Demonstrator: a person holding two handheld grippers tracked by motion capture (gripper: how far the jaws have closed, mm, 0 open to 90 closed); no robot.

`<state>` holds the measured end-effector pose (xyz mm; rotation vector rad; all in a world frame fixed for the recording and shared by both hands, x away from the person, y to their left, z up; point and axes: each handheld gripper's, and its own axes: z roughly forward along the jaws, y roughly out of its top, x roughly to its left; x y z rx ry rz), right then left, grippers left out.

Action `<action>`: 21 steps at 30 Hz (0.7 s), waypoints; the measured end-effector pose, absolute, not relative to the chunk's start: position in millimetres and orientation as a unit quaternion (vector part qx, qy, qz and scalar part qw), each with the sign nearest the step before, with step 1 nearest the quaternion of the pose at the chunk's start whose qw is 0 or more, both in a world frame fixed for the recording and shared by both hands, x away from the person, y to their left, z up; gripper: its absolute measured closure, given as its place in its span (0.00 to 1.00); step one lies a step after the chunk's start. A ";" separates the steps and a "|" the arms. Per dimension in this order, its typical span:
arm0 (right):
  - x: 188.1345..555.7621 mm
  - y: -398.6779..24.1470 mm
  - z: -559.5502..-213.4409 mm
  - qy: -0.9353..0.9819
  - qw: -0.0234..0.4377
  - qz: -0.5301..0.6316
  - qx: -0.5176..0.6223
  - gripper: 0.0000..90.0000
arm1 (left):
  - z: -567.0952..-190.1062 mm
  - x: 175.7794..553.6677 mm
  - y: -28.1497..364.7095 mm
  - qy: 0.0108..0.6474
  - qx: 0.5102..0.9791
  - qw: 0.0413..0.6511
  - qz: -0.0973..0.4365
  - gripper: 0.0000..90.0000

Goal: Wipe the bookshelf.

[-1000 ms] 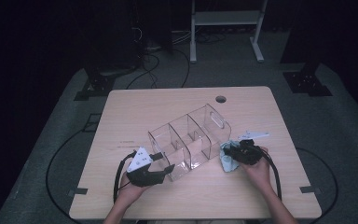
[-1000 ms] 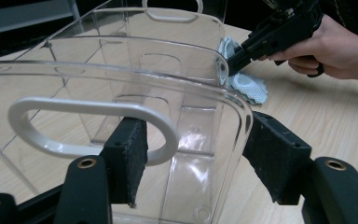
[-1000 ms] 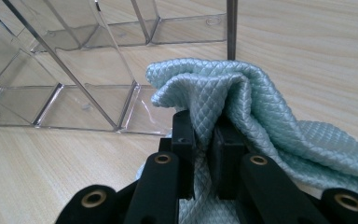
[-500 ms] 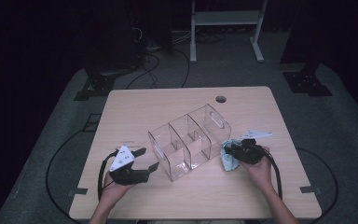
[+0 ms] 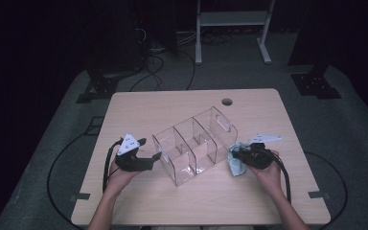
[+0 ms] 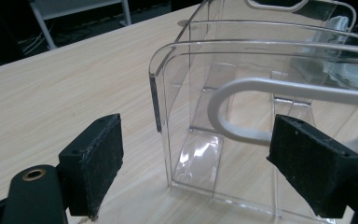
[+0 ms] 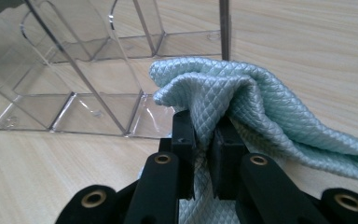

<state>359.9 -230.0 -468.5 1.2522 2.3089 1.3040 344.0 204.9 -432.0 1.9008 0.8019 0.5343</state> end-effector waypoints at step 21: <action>338.3 -200.1 -447.3 0.809 0.086 0.464 0.350 0.90 | -437.3 360.4 191.3 0.344 0.765 0.504 0.210 0.52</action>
